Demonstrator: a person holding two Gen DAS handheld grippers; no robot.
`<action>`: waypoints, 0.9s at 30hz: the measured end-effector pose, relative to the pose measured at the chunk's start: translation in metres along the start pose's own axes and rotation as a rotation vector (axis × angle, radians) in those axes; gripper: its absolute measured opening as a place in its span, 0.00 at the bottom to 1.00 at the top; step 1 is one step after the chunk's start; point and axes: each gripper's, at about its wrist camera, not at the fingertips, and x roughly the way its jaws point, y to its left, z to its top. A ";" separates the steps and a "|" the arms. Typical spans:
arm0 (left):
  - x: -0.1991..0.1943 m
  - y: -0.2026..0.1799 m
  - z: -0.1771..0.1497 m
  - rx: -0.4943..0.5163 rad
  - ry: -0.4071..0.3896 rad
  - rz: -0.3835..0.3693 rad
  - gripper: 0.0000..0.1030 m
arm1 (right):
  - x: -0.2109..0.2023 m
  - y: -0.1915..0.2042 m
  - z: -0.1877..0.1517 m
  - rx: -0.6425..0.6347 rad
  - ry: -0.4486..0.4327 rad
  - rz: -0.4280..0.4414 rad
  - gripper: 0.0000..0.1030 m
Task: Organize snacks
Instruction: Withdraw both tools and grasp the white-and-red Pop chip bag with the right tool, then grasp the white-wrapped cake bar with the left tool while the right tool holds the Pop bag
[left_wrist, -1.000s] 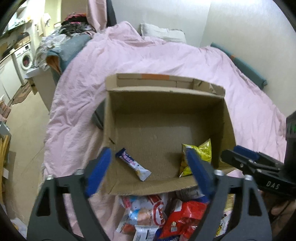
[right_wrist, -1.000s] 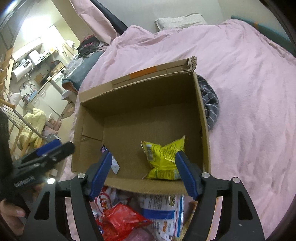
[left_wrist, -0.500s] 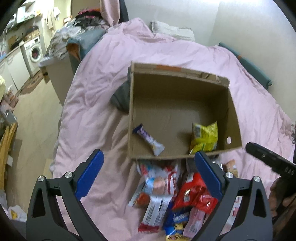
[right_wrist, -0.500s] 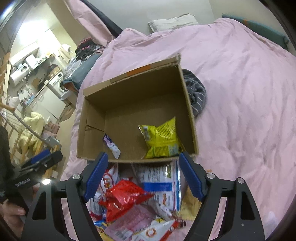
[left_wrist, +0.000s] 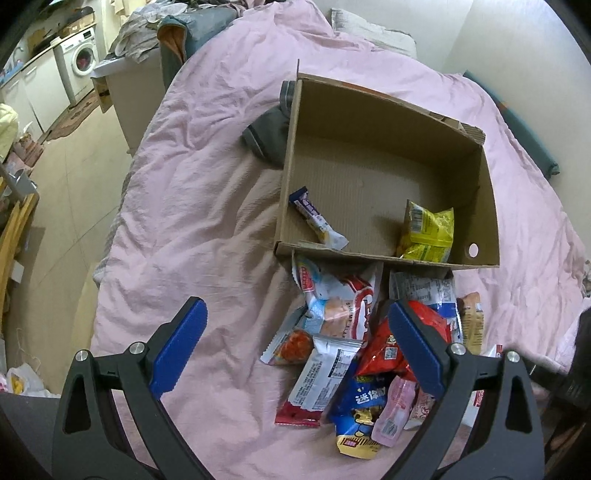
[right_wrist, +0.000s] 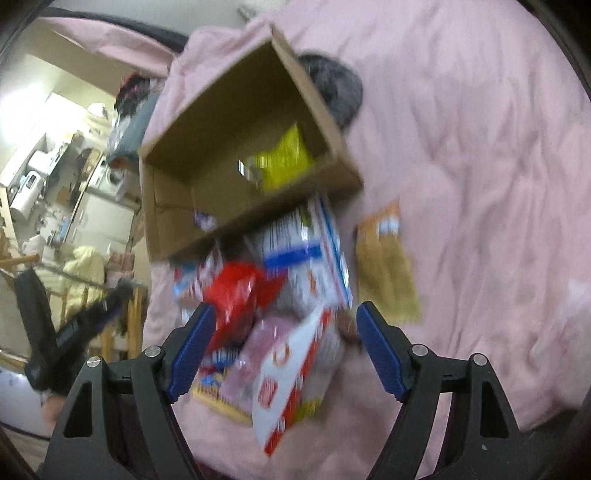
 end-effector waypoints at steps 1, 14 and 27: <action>-0.001 0.002 0.000 -0.007 0.000 0.004 0.94 | 0.007 0.000 -0.006 0.001 0.040 0.005 0.76; -0.003 0.032 0.001 -0.098 0.007 0.025 0.94 | 0.048 0.001 -0.027 -0.010 0.190 -0.135 0.40; -0.005 0.037 0.002 -0.110 0.011 0.019 0.94 | -0.035 0.048 -0.008 -0.159 -0.042 0.010 0.34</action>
